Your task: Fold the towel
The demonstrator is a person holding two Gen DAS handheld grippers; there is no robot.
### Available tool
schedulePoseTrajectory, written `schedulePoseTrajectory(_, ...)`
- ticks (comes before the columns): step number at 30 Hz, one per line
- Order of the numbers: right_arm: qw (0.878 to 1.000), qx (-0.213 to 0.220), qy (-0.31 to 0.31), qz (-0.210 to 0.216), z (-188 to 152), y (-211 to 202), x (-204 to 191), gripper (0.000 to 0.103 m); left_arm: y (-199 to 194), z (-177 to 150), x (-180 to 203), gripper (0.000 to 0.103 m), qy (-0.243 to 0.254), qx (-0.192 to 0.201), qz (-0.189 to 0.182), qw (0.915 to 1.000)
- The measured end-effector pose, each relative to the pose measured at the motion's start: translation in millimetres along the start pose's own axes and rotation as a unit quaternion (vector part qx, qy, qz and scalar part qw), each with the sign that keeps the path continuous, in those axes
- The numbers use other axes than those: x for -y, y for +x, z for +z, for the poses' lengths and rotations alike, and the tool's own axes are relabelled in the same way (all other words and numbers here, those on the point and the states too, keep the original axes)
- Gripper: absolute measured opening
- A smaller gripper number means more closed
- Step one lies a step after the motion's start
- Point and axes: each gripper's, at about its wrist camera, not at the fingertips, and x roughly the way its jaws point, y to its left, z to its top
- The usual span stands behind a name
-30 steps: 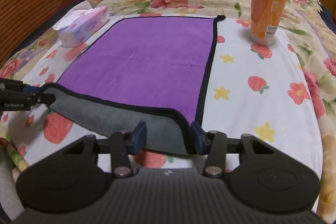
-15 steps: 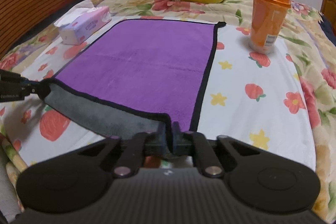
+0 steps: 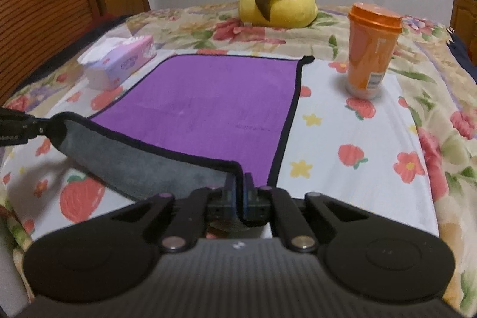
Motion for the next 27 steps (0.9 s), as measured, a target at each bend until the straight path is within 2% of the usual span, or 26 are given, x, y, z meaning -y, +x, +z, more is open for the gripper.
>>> schedulePoseTrajectory(7, 1.000, 0.021, 0.001, 0.007, 7.9, -3.7, 3.3, 0.005, -11.2, 7.4, 1.6, 0.009, -0.004, 0.028, -0.001, 0.9996)
schedulePoseTrajectory(27, 0.999, 0.047, -0.017, 0.015, 20.9, -5.5, 3.7, 0.005, -8.2, 16.9, 3.0, 0.009, 0.004, 0.047, 0.001, 0.9989)
